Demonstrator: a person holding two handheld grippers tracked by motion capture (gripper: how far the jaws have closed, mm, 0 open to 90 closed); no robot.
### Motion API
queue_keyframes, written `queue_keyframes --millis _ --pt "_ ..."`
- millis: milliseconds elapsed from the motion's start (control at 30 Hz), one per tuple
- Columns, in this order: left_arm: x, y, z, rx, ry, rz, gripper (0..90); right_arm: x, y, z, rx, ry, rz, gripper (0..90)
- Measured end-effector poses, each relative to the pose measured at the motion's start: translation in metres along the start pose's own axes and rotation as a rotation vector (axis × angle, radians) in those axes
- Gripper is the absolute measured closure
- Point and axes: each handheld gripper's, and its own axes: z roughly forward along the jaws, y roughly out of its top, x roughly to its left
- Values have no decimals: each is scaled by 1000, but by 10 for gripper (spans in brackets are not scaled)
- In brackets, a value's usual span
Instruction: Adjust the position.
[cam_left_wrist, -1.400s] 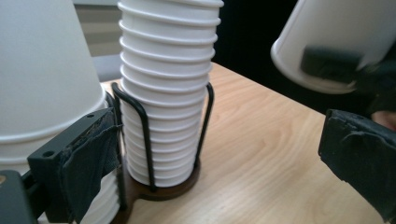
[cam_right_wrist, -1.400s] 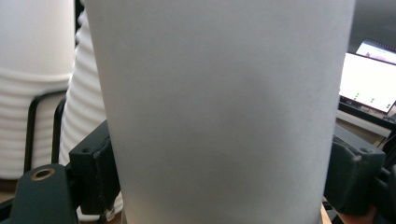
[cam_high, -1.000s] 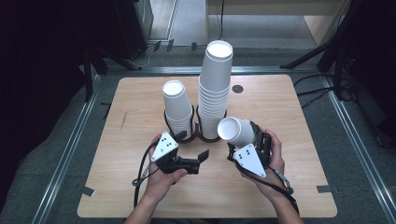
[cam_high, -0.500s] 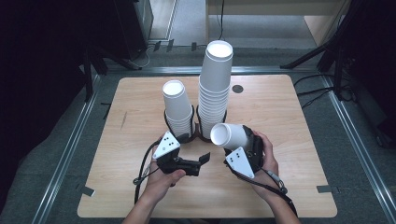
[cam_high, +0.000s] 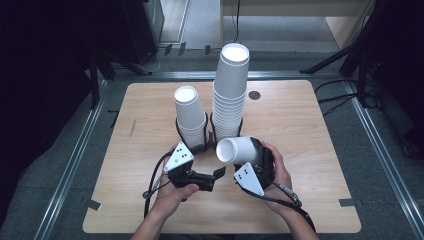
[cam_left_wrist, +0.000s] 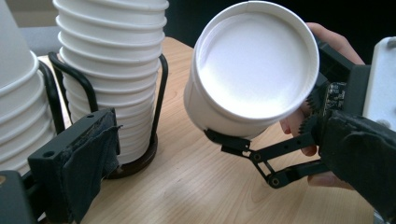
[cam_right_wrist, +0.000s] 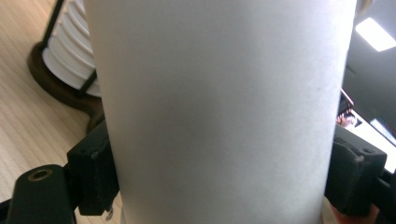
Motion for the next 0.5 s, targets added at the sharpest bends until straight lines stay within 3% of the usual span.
queue_keyframes --millis 500 --pt "-12 2 5 28 -38 35 0 9 5 -5 -66 55 -26 144"
